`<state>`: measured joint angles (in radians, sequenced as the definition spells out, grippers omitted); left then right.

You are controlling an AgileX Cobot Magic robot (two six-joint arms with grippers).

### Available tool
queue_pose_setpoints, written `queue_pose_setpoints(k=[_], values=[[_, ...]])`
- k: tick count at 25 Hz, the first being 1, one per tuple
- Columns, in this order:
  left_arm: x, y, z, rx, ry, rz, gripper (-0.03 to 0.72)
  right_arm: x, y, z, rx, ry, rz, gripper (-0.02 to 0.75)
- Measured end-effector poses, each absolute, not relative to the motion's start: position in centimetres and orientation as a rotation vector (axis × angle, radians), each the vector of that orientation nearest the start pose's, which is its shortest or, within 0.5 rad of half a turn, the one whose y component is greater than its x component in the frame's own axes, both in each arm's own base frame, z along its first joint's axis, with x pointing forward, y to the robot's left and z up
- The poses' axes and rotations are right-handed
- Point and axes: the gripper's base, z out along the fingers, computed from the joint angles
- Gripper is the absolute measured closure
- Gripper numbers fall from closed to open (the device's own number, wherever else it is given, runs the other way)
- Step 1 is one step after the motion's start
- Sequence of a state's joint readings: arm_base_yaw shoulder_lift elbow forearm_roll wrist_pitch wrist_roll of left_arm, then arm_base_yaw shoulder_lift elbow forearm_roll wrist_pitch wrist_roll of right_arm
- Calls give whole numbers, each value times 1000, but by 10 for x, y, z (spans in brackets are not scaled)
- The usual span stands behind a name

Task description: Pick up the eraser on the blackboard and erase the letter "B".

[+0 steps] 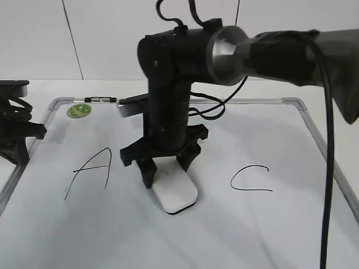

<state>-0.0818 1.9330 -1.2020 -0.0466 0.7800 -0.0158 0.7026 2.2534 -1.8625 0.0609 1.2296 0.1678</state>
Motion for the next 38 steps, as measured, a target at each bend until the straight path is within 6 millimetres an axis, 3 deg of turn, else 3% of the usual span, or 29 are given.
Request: queue_pose_setpoints(k=[8,22,28,33,38], values=[[362,-33,151,44,2992,-76,669,399,224,173,-417,3096,110,207],[362,-34,151,46,2988,-80,669,415,223,183,-362,3069,184,207],[362,-34,151,46,2988,-80,669,419,222,221,-362,2946,214,207],[362,-34,151,46,2988,-80,669,407,203,257,-371,2870,123,207],[362,-34,151,46,2988,-80,669,393,162,268,-301,2897,30,208]])
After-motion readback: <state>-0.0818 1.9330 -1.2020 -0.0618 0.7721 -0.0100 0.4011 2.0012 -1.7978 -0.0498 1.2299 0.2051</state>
